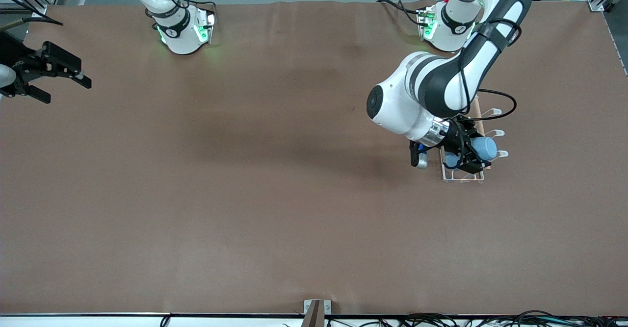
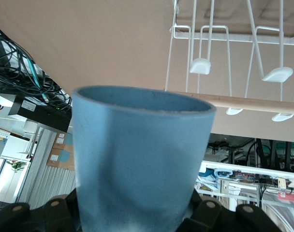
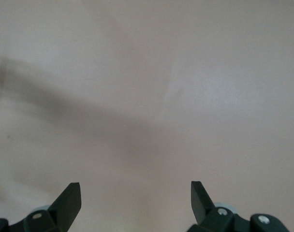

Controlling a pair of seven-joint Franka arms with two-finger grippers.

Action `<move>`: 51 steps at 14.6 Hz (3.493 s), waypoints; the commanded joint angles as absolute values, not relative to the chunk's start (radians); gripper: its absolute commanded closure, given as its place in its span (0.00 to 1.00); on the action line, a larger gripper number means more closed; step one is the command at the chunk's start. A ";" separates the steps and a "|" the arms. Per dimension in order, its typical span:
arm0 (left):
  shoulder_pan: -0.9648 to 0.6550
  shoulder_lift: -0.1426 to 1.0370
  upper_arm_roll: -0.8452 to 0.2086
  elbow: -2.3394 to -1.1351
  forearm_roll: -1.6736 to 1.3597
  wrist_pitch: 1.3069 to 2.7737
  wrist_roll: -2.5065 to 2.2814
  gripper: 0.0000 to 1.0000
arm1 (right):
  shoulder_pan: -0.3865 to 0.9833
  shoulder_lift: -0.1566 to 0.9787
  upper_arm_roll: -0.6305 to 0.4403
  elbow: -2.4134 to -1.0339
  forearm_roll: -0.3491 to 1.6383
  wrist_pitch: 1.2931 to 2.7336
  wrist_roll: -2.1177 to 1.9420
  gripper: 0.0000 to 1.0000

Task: Hang cup on cup holder
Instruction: 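Carry the cup with the left gripper to the cup holder, then lower the cup onto a holder hook with the left gripper, then open the left gripper and release the cup on the hook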

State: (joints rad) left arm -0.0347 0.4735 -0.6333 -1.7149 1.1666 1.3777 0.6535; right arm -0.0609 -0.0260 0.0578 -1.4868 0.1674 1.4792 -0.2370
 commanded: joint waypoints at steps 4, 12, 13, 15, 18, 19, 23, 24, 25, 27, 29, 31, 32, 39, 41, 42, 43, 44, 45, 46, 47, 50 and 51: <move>-0.051 0.549 -0.640 -1.744 1.281 1.195 0.508 0.59 | 0.001 -0.040 0.071 -1.520 0.066 1.518 -0.055 0.05; -0.058 0.614 -0.638 -1.778 1.335 1.140 0.439 0.58 | -0.003 -0.095 0.067 -1.566 0.061 1.559 0.075 0.01; -0.058 0.615 -0.638 -1.778 1.336 1.141 0.436 0.58 | 0.001 -0.094 0.067 -1.560 0.061 1.559 0.075 0.01; -0.061 0.626 -0.631 -1.778 1.338 1.141 0.434 0.58 | 0.003 -0.091 0.068 -1.557 0.064 1.565 0.072 0.01; -0.071 0.638 -0.607 -1.781 1.364 1.140 0.434 0.58 | -0.003 -0.066 0.067 -1.522 0.066 1.554 0.074 0.00; -0.068 0.644 -0.607 -1.781 1.371 1.141 0.433 0.57 | -0.006 -0.066 0.067 -1.522 0.066 1.554 0.075 0.00; -0.069 0.670 -0.607 -1.778 1.387 1.140 0.411 0.54 | -0.008 -0.066 0.067 -1.531 0.064 1.534 0.086 0.00; -0.071 0.673 -0.607 -1.778 1.387 1.141 0.410 0.46 | -0.009 -0.066 0.067 -1.531 0.064 1.529 0.101 0.00; -0.071 0.678 -0.607 -1.776 1.387 1.141 0.410 0.32 | -0.009 -0.066 0.067 -1.526 0.063 1.531 0.103 0.00; -0.075 0.681 -0.607 -1.773 1.387 1.141 0.405 0.00 | -0.009 -0.052 0.067 -1.520 0.064 1.531 0.101 0.00; -0.075 0.681 -0.607 -1.772 1.387 1.140 0.400 0.00 | -0.003 -0.052 0.067 -1.513 0.061 1.532 0.101 0.00; -0.077 0.680 -0.609 -1.770 1.387 1.140 0.399 0.00 | -0.005 -0.046 0.067 -1.511 0.058 1.532 0.098 0.00; -0.077 0.677 -0.609 -1.769 1.385 1.140 0.394 0.00 | -0.009 -0.041 0.067 -1.509 0.058 1.532 0.097 0.00; -0.135 0.655 -0.647 -1.476 1.137 1.140 0.283 0.00 | -0.017 -0.038 0.061 -1.508 0.015 1.526 0.100 0.01; -0.143 0.643 -0.675 -1.413 1.018 1.140 0.105 0.00 | -0.024 -0.037 0.061 -1.508 0.018 1.529 0.100 0.01; -0.144 0.631 -0.684 -1.392 0.944 1.143 -0.025 0.00 | -0.025 -0.038 0.061 -1.508 0.020 1.529 0.100 0.01; -0.144 0.630 -0.693 -1.367 0.881 1.149 -0.148 0.00 | -0.025 -0.038 0.061 -1.508 0.023 1.529 0.101 0.01; -0.144 0.635 -0.710 -1.333 0.826 1.157 -0.278 0.00 | -0.025 -0.037 0.061 -1.508 0.025 1.529 0.101 0.01; -0.144 0.635 -0.712 -1.312 0.786 1.176 -0.363 0.00 | -0.032 -0.035 0.061 -1.506 0.026 1.529 0.098 0.01; -0.140 0.629 -0.712 -1.302 0.750 1.211 -0.420 0.00 | -0.079 -0.016 0.078 -1.502 0.035 1.531 0.098 0.01; -0.127 0.626 -0.716 -1.299 0.732 1.244 -0.442 0.00 | -0.104 0.003 0.107 -1.477 0.038 1.529 0.097 0.01; -0.101 0.591 -0.716 -1.227 0.657 1.278 -0.457 0.00 | -0.109 0.075 0.112 -1.376 0.032 1.479 0.089 0.00; -0.080 0.574 -0.716 -1.210 0.632 1.284 -0.456 0.00 | -0.103 0.077 0.112 -1.373 0.028 1.471 0.089 0.00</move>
